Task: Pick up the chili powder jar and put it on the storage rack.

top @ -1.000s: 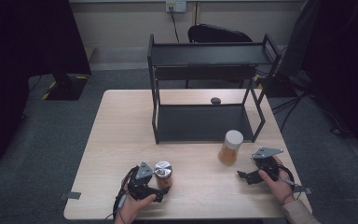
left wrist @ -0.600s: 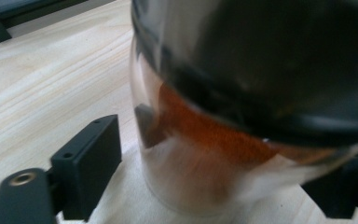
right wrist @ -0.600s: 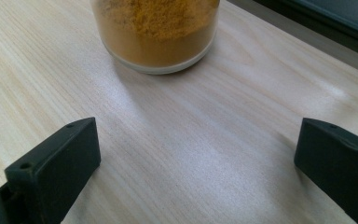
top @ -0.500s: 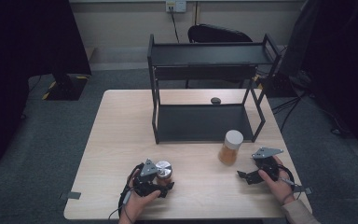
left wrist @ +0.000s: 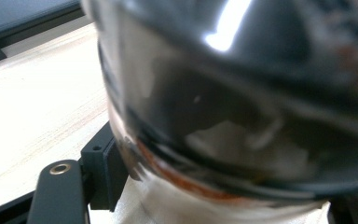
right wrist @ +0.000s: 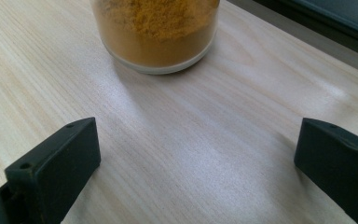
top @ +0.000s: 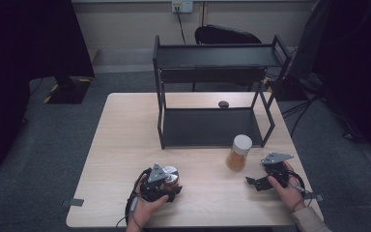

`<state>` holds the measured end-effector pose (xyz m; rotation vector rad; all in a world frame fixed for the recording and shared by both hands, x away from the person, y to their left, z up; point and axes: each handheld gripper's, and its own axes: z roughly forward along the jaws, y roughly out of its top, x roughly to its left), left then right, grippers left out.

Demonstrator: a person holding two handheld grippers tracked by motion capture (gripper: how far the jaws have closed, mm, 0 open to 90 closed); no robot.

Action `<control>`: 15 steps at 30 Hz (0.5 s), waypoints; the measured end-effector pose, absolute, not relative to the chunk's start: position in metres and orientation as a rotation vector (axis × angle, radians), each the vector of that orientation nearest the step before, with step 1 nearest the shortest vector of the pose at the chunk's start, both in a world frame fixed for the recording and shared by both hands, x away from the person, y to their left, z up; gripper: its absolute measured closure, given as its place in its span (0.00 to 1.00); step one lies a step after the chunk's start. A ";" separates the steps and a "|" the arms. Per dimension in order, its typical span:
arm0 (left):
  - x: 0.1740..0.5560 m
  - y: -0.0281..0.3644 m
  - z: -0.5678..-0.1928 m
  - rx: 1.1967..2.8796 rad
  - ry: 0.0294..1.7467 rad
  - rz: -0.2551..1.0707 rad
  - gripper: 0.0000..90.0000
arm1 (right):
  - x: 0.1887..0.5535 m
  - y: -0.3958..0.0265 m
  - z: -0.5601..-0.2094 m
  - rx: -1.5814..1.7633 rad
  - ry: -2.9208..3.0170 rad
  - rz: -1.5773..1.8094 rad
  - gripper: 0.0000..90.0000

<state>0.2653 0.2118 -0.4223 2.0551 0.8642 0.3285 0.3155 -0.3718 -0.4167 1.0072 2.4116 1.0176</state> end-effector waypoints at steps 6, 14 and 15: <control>0.268 0.208 -0.418 2.054 0.898 0.348 0.32 | 0.315 -0.372 -0.417 1.007 2.412 1.018 0.00; 0.276 0.207 -0.410 2.061 0.894 0.354 0.33 | 0.315 -0.372 -0.417 1.008 2.412 1.018 0.00; 0.277 0.207 -0.409 2.059 0.892 0.354 0.33 | 0.315 -0.372 -0.417 1.008 2.412 1.018 0.00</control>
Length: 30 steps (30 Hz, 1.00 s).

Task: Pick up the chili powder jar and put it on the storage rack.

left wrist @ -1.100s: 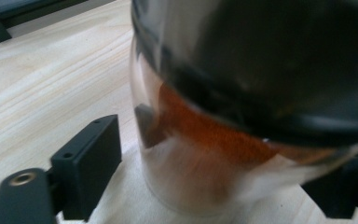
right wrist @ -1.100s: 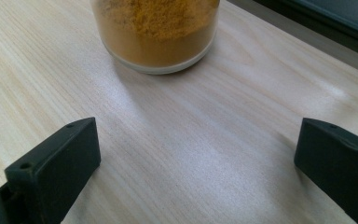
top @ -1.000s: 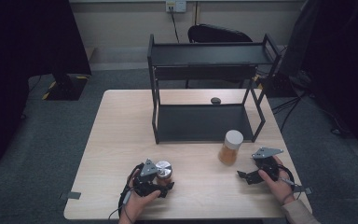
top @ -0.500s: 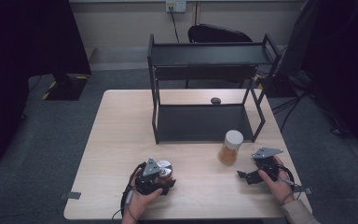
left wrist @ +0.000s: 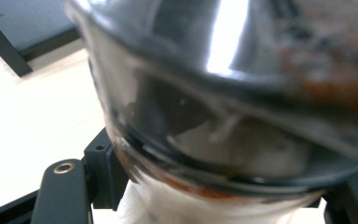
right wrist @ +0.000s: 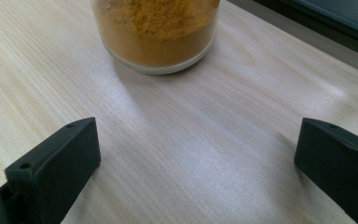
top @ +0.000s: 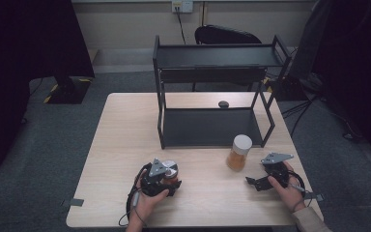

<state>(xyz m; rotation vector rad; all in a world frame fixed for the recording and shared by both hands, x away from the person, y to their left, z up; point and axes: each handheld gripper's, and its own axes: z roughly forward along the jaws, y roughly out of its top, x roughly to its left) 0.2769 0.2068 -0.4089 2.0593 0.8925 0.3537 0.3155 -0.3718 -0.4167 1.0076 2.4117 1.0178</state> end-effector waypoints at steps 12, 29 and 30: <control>0.300 0.197 -0.389 2.060 0.849 0.341 0.33 | 0.316 -0.372 -0.417 1.007 2.412 1.018 0.00; 0.334 0.173 -0.367 2.051 0.823 0.336 0.33 | 0.315 -0.372 -0.417 1.007 2.412 1.018 0.00; 0.335 0.172 -0.367 2.048 0.826 0.336 0.33 | 0.315 -0.372 -0.417 1.007 2.412 1.018 0.00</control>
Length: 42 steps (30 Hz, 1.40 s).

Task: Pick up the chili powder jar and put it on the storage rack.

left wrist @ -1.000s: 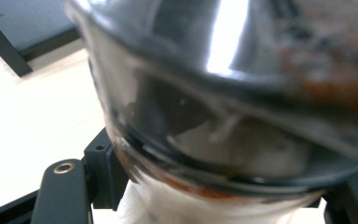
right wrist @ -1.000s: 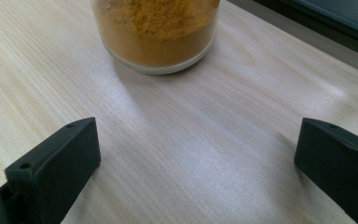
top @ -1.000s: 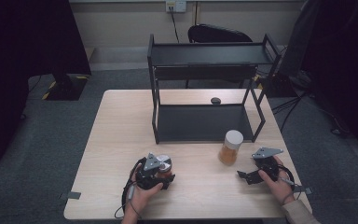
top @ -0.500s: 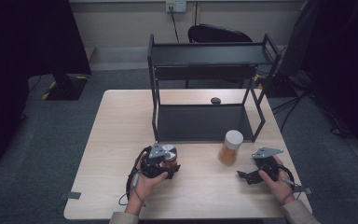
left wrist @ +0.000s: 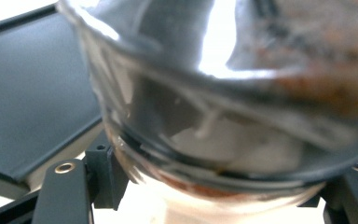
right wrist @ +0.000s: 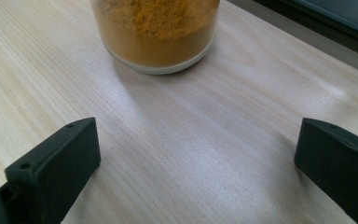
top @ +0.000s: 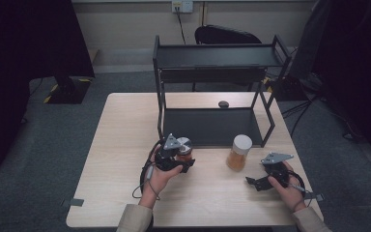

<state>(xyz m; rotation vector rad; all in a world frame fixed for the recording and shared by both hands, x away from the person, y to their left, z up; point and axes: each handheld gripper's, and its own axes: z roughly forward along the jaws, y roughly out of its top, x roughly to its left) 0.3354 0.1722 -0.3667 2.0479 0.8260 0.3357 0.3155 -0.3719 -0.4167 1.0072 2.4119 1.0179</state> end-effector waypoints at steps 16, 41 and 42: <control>0.361 0.161 -0.342 2.051 0.837 0.355 0.33 | 0.316 -0.372 -0.417 1.007 2.412 1.018 0.00; 0.390 0.148 -0.299 2.048 0.819 0.365 0.34 | 0.316 -0.372 -0.417 1.007 2.412 1.018 0.00; 0.390 0.147 -0.296 2.050 0.824 0.370 0.34 | 0.316 -0.372 -0.417 1.007 2.412 1.018 0.00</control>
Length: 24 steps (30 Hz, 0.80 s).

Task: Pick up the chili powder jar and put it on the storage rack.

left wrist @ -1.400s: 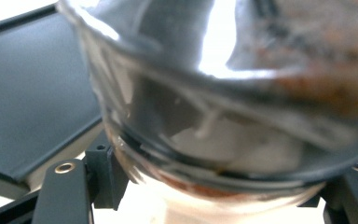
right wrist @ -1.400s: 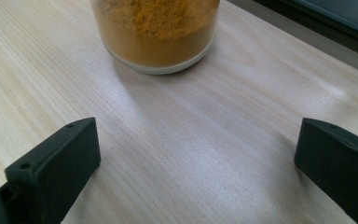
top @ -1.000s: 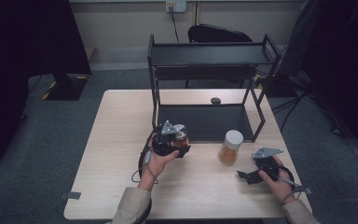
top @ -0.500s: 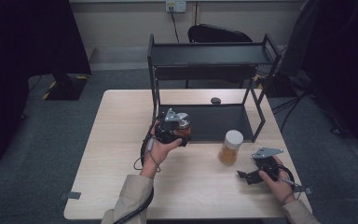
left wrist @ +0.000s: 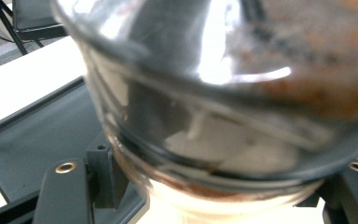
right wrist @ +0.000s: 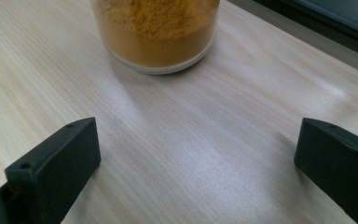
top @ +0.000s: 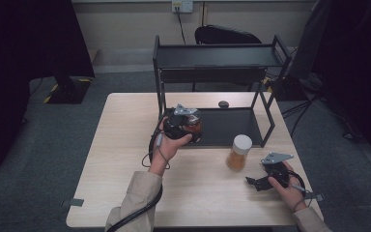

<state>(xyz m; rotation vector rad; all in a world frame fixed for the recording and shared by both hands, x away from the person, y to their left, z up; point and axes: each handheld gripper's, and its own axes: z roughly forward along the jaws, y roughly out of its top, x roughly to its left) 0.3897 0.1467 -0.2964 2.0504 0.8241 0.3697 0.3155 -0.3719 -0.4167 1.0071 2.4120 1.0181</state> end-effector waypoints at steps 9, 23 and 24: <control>0.395 0.146 -0.279 2.039 0.837 0.389 0.34 | 0.316 -0.372 -0.417 1.007 2.412 1.018 0.00; 0.404 0.138 -0.249 2.048 0.833 0.400 0.34 | 0.315 -0.372 -0.417 1.008 2.411 1.018 0.00; 0.404 0.137 -0.247 2.049 0.836 0.398 0.34 | 0.315 -0.372 -0.417 1.008 2.411 1.018 0.00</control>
